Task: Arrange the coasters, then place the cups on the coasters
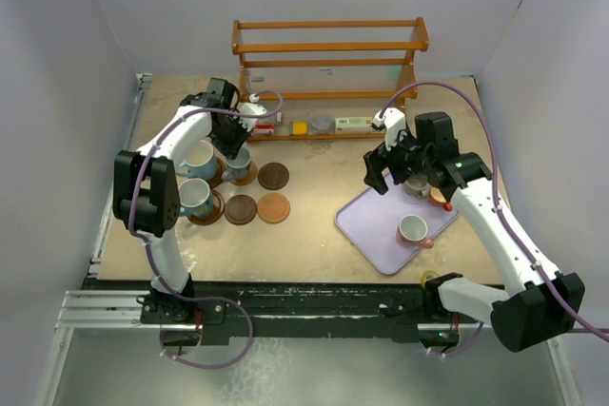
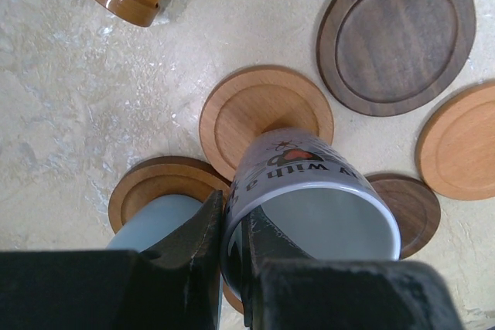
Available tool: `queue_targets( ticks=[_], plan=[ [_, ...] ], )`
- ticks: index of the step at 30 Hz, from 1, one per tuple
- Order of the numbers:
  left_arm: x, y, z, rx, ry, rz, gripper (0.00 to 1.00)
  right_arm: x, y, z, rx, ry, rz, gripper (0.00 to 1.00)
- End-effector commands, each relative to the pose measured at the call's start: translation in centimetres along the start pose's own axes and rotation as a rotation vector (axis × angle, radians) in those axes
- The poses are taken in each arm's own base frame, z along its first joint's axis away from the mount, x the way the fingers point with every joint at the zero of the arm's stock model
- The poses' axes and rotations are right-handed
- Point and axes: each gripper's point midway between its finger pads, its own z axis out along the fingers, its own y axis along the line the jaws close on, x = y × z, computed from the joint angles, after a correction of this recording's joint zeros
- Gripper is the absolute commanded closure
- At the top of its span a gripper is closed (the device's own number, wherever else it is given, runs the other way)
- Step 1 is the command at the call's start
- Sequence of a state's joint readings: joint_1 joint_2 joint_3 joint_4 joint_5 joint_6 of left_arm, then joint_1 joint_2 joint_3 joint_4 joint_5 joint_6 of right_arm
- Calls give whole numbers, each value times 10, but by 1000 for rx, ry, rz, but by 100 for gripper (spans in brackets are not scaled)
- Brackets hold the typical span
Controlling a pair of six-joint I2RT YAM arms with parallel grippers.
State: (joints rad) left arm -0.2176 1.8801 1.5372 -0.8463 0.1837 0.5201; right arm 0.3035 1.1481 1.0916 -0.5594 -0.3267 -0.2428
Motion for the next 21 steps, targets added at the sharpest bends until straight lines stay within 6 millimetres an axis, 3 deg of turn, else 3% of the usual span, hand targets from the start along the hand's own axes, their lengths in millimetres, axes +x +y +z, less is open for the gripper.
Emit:
queue_targets(
  ticks=[1, 21],
  plan=[
    [-16, 15, -8, -14, -48, 26, 97, -3, 3, -1, -29, -5, -16, 9],
    [-16, 17, 2, 18, -34, 27, 97, 0, 3, 3, -40, 14, -14, 8]
  ],
)
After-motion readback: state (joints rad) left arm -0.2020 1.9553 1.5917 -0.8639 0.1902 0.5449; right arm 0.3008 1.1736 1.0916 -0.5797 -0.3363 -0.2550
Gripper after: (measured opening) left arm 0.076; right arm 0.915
